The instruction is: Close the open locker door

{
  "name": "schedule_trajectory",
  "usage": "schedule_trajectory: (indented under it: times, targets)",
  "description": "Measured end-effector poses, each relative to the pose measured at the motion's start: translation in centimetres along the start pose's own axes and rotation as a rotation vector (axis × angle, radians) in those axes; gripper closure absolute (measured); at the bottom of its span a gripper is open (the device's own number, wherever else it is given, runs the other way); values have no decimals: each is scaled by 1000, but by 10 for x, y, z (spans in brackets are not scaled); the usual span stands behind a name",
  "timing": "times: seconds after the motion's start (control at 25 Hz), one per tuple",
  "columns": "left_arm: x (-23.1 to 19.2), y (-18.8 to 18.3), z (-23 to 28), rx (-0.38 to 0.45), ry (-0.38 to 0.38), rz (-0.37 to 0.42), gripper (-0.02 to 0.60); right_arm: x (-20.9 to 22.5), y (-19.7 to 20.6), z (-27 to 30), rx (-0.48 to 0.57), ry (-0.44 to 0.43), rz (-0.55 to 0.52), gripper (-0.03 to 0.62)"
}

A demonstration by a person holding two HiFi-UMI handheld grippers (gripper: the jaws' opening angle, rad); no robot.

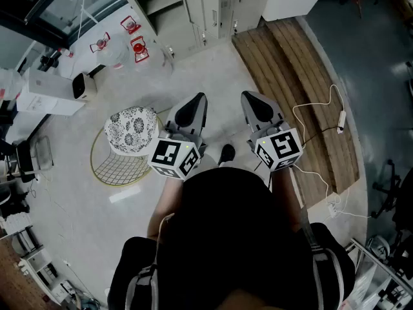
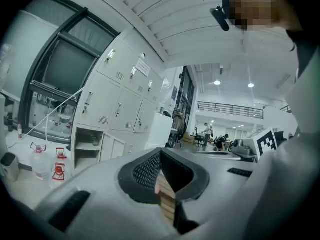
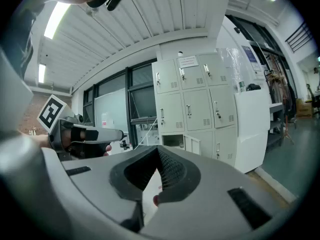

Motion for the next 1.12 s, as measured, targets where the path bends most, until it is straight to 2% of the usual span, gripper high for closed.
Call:
schedule_trajectory:
  times: [0.4, 0.68, 0.88, 1.12]
  targets:
    - [6, 11, -6, -18, 1, -13, 565, -1, 3, -15, -18, 13, 5, 592]
    - [9, 17, -4, -36, -10, -12, 565, 6, 7, -19, -8, -15, 89, 591]
    - [-3, 24, 5, -66, -7, -16, 565, 14, 14, -4, -17, -10, 110, 591]
    - [-38, 24, 35, -74, -4, -37, 565, 25, 18, 36, -38, -11, 133, 591]
Point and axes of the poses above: the fingertips, and each gripper's own axes: z forward along the fingers, x to its right, y out of its underside, the point moved 4 cm from there along -z, backward along the fingers, and after that the axes turned 7 degrees about x, right-handed, at the moved point
